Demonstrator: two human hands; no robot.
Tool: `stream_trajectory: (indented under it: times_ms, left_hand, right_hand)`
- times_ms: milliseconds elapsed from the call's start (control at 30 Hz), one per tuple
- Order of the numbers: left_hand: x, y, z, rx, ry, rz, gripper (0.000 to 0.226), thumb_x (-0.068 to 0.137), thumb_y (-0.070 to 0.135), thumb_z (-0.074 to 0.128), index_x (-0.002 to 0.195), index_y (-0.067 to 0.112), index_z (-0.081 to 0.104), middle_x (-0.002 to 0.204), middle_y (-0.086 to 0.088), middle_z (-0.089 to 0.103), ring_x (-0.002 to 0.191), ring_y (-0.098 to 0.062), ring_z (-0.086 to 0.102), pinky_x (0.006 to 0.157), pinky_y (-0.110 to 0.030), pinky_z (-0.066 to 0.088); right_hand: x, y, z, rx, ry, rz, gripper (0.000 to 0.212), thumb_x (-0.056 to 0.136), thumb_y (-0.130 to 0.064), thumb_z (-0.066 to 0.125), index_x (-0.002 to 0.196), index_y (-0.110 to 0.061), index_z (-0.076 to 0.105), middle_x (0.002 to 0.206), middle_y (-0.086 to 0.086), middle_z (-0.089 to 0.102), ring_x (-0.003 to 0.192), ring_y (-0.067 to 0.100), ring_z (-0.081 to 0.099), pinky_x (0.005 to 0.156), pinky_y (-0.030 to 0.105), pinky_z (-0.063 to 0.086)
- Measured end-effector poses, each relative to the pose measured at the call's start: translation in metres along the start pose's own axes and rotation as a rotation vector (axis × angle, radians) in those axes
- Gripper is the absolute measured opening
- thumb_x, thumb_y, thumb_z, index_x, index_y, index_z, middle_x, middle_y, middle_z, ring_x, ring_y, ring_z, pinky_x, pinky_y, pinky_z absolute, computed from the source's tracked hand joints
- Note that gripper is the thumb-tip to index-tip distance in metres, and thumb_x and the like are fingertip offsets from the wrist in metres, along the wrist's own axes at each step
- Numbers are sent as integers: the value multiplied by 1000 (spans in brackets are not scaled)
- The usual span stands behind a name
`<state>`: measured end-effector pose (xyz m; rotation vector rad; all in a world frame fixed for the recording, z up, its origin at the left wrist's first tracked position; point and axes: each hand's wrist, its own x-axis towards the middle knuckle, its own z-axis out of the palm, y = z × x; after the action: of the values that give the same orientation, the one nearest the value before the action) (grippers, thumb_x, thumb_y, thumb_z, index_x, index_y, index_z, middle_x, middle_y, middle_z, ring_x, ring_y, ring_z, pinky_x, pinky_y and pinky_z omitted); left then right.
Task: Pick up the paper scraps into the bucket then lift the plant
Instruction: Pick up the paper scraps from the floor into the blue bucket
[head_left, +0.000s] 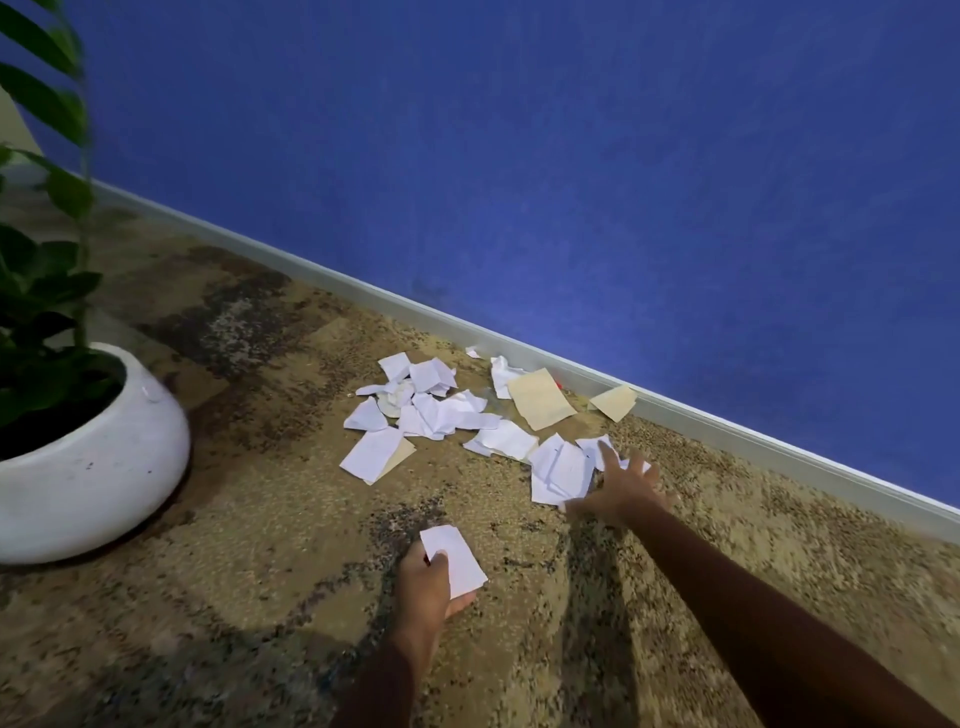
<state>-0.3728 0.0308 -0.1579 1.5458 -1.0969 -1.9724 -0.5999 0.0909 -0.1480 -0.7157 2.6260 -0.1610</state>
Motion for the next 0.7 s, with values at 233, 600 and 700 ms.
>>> stream_trajectory:
  times_ms: [233,600,700]
  left_hand:
    - [10,-8,-2,-35,22,-10,40,99,-1,38,138,-1,42,136,-27,48,113,-41,51,74,-45,50]
    - [8,5,9,114,-3,127,59,95,-11,37,145,20,33,152,-14,31,129,-41,40,85,-50,51]
    - [1,9,11,57,-73,113,50,97,-6,35,141,17,39,138,-15,46,111,-34,51,71,-38,52]
  right_hand:
    - [20,-24,2,66,-194,-90,104,69,-61,70,149,-31,11,159,13,-7,146,36,1,119,49,15]
    - [-43,-55,30,227,-8,-311,38,81,-30,68,113,-12,63,125,11,56,114,26,54,89,27,45]
    - [-71,-67,30,305,12,-395,34,89,-23,55,118,-6,61,118,17,64,96,26,62,69,22,37]
